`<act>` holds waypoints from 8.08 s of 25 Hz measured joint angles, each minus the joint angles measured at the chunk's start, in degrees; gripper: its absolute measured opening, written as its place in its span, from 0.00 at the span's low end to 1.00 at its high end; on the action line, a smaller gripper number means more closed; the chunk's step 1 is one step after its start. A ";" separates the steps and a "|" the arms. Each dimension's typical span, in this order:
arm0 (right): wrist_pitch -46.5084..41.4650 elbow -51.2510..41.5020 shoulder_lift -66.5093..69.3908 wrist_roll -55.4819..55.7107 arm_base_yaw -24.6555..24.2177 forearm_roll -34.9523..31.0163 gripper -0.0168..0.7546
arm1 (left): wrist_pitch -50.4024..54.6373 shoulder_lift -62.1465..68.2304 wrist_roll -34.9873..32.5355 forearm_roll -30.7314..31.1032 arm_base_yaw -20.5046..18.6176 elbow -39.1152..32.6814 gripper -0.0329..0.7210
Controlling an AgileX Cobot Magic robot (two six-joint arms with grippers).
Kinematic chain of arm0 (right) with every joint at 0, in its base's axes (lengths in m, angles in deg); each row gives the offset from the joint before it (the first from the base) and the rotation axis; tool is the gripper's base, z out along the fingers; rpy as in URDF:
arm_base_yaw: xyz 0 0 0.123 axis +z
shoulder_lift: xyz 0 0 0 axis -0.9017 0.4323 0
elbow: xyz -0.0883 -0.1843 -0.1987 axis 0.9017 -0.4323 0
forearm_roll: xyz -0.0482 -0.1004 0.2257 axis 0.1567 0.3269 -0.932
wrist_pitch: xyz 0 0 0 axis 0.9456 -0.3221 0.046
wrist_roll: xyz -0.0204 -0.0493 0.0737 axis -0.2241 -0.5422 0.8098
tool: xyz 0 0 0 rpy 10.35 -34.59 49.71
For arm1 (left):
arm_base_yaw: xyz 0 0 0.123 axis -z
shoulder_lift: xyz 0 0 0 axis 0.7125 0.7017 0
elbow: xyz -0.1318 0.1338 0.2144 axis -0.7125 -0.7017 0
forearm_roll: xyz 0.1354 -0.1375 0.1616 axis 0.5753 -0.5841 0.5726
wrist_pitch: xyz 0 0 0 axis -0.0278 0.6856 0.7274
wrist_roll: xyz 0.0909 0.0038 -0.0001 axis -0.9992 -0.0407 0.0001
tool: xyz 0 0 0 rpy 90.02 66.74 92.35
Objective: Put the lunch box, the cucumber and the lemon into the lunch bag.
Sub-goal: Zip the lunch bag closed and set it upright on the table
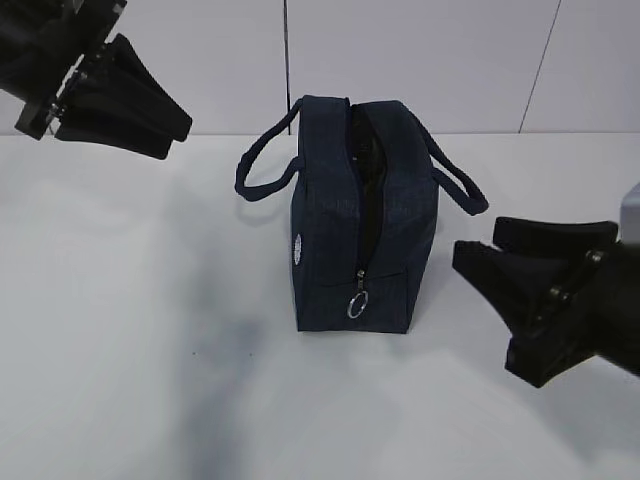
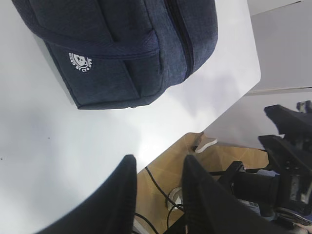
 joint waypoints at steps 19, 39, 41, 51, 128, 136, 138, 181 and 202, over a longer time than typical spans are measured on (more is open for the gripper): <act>33.12 -0.57 39.18 1.70 0.00 7.37 0.50 | 0.02 0.00 0.33 -0.87 0.00 0.00 0.35; 34.09 8.48 45.91 1.14 0.00 4.11 0.50 | 0.02 0.00 0.48 -0.87 0.00 0.00 0.35; 33.14 9.53 45.91 1.14 0.00 3.73 0.50 | 0.02 0.00 0.48 -0.87 0.00 0.00 0.35; 28.37 10.37 45.91 1.14 0.00 3.62 0.50 | 0.02 0.00 0.48 -1.82 0.00 0.00 0.35; 23.63 17.05 50.35 -5.29 0.00 0.45 0.31 | 0.02 0.00 0.48 -2.20 0.00 0.00 0.35; 23.63 16.95 50.35 -5.29 0.00 0.45 0.29 | 0.02 0.00 0.48 -2.20 0.00 0.00 0.35; 23.63 16.84 50.35 -5.29 0.00 0.41 0.29 | 0.02 0.00 0.48 -2.20 0.00 0.00 0.35; 21.38 16.72 50.35 -5.29 0.00 -2.12 0.04 | 0.02 0.00 0.48 -2.20 0.00 0.00 0.35; 14.19 15.11 43.48 -0.86 0.00 1.45 0.04 | 0.23 0.00 0.48 19.79 13.32 0.00 0.35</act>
